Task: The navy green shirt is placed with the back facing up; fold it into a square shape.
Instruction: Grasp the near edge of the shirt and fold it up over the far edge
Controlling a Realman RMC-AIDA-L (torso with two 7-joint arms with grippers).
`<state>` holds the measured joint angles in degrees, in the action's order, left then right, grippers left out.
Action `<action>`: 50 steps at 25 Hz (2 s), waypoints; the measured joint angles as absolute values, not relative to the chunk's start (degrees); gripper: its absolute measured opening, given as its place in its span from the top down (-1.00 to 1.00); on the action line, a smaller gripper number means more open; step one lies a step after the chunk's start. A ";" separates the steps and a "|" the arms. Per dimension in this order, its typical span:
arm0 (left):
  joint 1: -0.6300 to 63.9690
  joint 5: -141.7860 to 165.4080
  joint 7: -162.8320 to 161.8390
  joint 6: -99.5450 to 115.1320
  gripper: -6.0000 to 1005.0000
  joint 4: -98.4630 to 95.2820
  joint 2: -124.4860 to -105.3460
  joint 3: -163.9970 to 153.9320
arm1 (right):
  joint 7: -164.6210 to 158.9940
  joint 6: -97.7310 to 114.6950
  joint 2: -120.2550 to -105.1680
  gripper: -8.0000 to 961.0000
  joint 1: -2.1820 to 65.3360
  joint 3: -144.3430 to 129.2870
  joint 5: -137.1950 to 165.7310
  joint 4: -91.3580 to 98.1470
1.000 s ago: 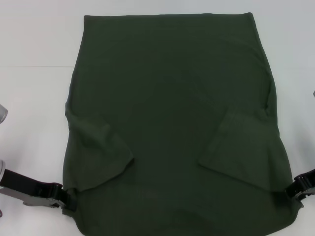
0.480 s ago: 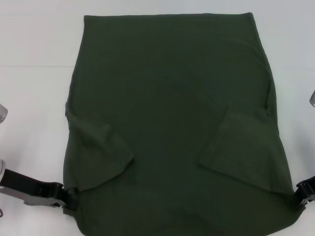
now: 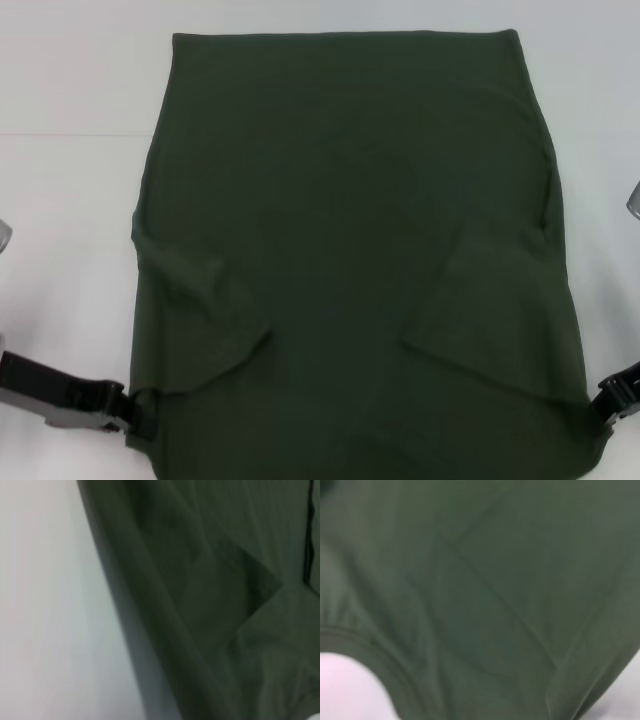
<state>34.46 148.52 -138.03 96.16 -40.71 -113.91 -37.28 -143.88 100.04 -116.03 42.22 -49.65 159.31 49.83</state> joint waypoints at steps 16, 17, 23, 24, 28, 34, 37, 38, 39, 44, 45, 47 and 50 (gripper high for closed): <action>30.13 150.03 -131.35 114.40 0.92 -38.73 -112.27 -31.16 | -129.63 111.93 -115.31 0.85 36.21 -41.67 155.82 42.97; 30.12 149.99 -131.04 114.48 0.92 -38.56 -112.28 -31.11 | -129.31 111.91 -115.28 0.85 36.20 -41.13 155.60 42.81; 31.15 147.31 -128.87 113.64 0.92 -38.72 -112.08 -25.13 | -128.50 112.20 -114.72 0.85 36.06 -37.56 149.71 42.53; 31.34 146.24 -128.38 113.44 0.91 -38.74 -111.97 -23.62 | -128.48 112.19 -114.45 0.85 35.97 -36.79 148.39 42.53; 31.78 138.85 -128.09 110.51 0.92 -38.69 -111.44 -17.46 | -128.52 111.55 -113.22 0.85 35.58 -30.77 142.43 42.49; 31.55 131.47 -128.83 106.72 0.92 -37.42 -111.36 -11.99 | -127.86 109.84 -112.01 0.85 34.00 -25.28 135.79 42.40; 31.28 127.94 -128.38 102.43 0.92 -36.17 -111.59 -11.45 | -126.62 106.85 -111.05 0.85 32.92 -23.50 131.57 41.58; 31.19 126.63 -128.01 100.90 0.92 -35.71 -111.80 -11.43 | -126.35 105.70 -110.74 0.85 32.69 -23.36 130.61 41.11; 31.14 125.43 -127.63 99.54 0.92 -35.29 -111.97 -11.43 | -126.06 104.12 -110.34 0.85 32.47 -23.22 129.53 40.28; 31.46 120.78 -125.81 92.47 0.92 -32.64 -113.15 -11.47 | -124.14 97.70 -110.06 0.85 31.68 -22.94 124.91 37.98; 31.52 120.04 -125.66 91.05 0.92 -32.54 -113.58 -11.53 | -123.67 96.16 -110.27 0.85 31.40 -22.92 123.88 37.94; 31.76 118.57 -125.03 88.10 0.92 -32.36 -114.59 -11.76 | -122.64 93.21 -110.85 0.85 31.05 -22.90 122.61 37.79; 32.38 117.51 -124.07 84.62 0.92 -32.25 -115.67 -11.83 | -121.08 88.99 -111.51 0.85 31.00 -22.86 122.22 37.14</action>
<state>32.38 117.51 -124.07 84.62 -32.25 -115.67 -11.83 -121.08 88.99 -111.51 31.00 -22.86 122.23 37.14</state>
